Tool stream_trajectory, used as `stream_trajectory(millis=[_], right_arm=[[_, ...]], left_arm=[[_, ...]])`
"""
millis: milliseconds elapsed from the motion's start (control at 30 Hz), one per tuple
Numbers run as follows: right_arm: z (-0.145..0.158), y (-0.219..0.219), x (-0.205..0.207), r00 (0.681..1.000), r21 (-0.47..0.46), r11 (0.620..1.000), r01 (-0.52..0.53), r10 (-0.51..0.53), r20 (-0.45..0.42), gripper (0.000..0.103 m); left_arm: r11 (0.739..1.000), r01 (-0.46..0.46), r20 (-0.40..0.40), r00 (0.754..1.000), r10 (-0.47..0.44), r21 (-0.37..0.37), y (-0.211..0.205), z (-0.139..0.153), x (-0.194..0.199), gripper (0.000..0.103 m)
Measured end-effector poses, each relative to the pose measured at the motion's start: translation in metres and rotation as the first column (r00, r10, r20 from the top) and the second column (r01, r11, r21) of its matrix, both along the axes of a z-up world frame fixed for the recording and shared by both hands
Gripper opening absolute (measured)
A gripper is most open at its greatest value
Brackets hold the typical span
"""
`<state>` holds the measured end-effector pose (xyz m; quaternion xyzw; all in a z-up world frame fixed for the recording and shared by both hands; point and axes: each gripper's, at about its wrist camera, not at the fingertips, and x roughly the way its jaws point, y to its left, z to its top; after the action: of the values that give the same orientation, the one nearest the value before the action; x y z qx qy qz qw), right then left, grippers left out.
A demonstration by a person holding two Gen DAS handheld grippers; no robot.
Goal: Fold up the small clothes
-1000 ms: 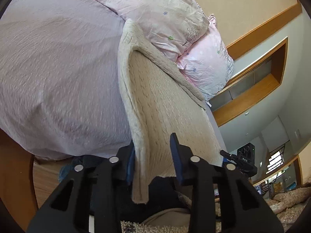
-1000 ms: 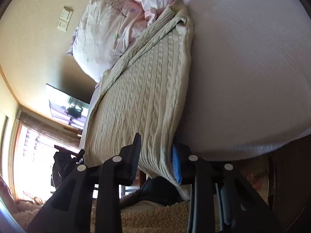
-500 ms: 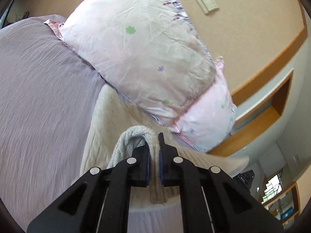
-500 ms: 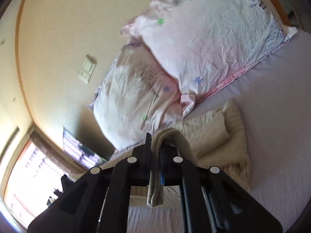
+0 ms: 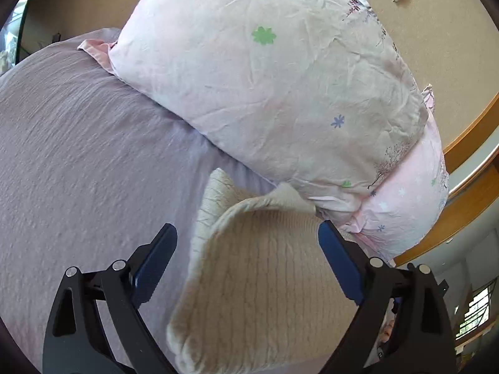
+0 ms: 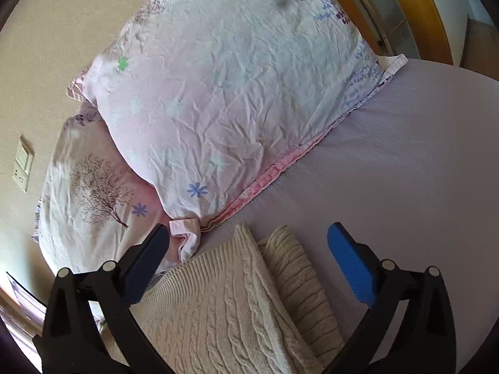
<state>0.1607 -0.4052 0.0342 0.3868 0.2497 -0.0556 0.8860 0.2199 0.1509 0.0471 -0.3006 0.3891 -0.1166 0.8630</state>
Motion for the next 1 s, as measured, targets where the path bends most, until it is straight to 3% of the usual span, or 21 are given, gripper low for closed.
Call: stream_trajectory(millis=[100, 167, 333, 400, 467, 567, 667, 767, 833, 900, 933, 1000], right_arm=[[-0.003, 0.001, 0.005, 0.999, 0.027, 0.999, -0.045, 0.045, -0.002, 0.101], [-0.003, 0.006, 0.01, 0.997, 0.034, 0.997, -0.072, 0.072, -0.004, 0.101], [-0.001, 0.008, 0.008, 0.993, 0.059, 0.991, -0.117, 0.116, 0.016, 0.101], [-0.001, 0.007, 0.009, 0.99, 0.087, 0.987, -0.137, 0.135, 0.024, 0.101], [0.001, 0.005, 0.008, 0.988, 0.108, 0.982, -0.153, 0.15, 0.035, 0.101], [0.01, 0.002, 0.004, 0.984, 0.097, 0.981, -0.17, 0.164, 0.065, 0.101], [0.025, -0.004, -0.004, 0.982, 0.033, 0.986, -0.165, 0.161, 0.1, 0.101], [0.034, -0.014, -0.01, 0.982, -0.06, 0.988, -0.143, 0.15, 0.117, 0.101], [0.034, -0.024, -0.007, 0.983, -0.105, 0.984, -0.146, 0.156, 0.097, 0.101], [0.027, -0.035, -0.004, 0.983, -0.093, 0.982, -0.162, 0.169, 0.07, 0.101], [0.022, -0.041, -0.004, 0.981, -0.06, 0.982, -0.178, 0.181, 0.064, 0.101], [0.016, -0.049, -0.003, 0.97, 0.013, 0.972, -0.233, 0.232, 0.068, 0.1]], left_arm=[[1.0, 0.023, -0.082, 0.996, -0.023, 0.0, 0.009, -0.019, 0.004, 0.074], [0.997, 0.053, -0.128, 0.99, -0.059, -0.055, 0.01, -0.034, 0.006, 0.061], [0.985, 0.102, -0.132, 0.984, -0.12, -0.139, -0.002, -0.048, 0.001, 0.043], [0.973, 0.111, -0.151, 0.978, -0.143, -0.201, -0.009, -0.056, 0.0, 0.02], [0.953, 0.084, -0.139, 0.982, -0.129, -0.292, -0.015, -0.054, -0.002, 0.019], [0.923, 0.151, -0.026, 0.985, -0.17, -0.354, -0.05, -0.017, -0.005, 0.018], [0.864, 0.285, 0.093, 0.958, -0.272, -0.414, -0.114, 0.022, -0.006, 0.018], [0.761, 0.429, 0.167, 0.901, -0.401, -0.487, -0.205, 0.032, 0.001, 0.018], [0.704, 0.475, 0.13, 0.865, -0.485, -0.528, -0.275, 0.016, 0.01, 0.019], [0.667, 0.507, 0.024, 0.805, -0.593, -0.545, -0.335, -0.008, 0.019, 0.019], [0.656, 0.507, -0.026, 0.78, -0.625, -0.559, -0.351, -0.017, 0.019, 0.019], [0.612, 0.535, 0.012, 0.759, -0.651, -0.583, -0.352, -0.018, 0.012, 0.019]])
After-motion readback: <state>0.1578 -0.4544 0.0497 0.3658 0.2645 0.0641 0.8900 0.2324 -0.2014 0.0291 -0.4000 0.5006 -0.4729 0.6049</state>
